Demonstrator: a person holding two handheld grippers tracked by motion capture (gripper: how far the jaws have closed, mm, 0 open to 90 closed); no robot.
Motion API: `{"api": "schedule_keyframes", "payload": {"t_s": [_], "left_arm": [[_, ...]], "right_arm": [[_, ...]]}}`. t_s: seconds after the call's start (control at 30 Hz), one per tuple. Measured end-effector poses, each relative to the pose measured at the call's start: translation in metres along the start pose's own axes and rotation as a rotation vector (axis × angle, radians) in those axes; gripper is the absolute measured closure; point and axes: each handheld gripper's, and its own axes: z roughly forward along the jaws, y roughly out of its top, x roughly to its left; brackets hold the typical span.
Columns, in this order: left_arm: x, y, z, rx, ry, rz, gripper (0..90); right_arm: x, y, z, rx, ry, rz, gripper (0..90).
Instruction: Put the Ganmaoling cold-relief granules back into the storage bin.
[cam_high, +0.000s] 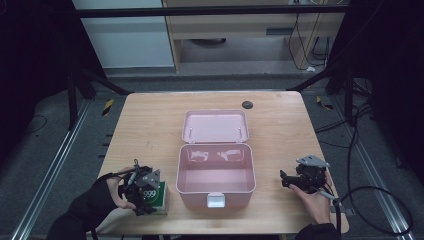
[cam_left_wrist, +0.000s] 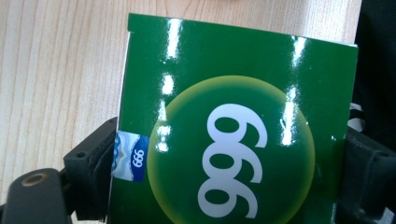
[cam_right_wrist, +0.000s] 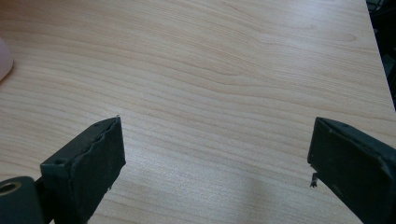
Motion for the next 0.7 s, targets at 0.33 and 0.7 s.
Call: {"api": "schedule_keyframes", "payload": {"t_s": [0.33, 0.7], "left_arm": [[0.0, 0.001, -0.002, 0.015, 0.001, -0.013, 13.7], [0.0, -0.002, -0.031, -0.013, 0.049, -0.05, 13.9]], "right_arm": [[0.0, 0.0, 0.0, 0.003, 0.001, -0.008, 4.2], [0.001, 0.0, 0.0, 0.002, 0.001, -0.008, 4.3]]}}
